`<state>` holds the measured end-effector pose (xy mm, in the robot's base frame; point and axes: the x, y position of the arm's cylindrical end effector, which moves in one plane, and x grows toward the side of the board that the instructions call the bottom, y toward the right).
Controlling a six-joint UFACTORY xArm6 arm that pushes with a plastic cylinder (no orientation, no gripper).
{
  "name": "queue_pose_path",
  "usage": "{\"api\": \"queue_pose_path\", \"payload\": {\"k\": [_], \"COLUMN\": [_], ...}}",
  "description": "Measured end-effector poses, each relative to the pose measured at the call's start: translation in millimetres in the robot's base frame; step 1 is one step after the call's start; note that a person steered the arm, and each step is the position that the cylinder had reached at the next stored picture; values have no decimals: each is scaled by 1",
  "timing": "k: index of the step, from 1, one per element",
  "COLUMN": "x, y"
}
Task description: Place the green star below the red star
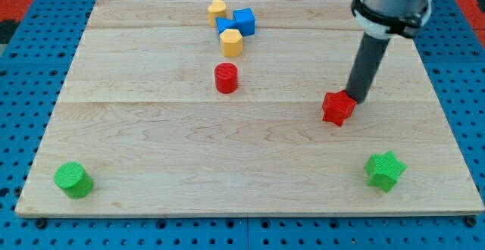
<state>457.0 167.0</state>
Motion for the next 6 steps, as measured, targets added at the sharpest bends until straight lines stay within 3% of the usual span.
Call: {"api": "queue_pose_path", "payload": {"k": [1,2,4,5,6], "x": [66,147,69,126,162], "y": [66,78,-19,43,21]}}
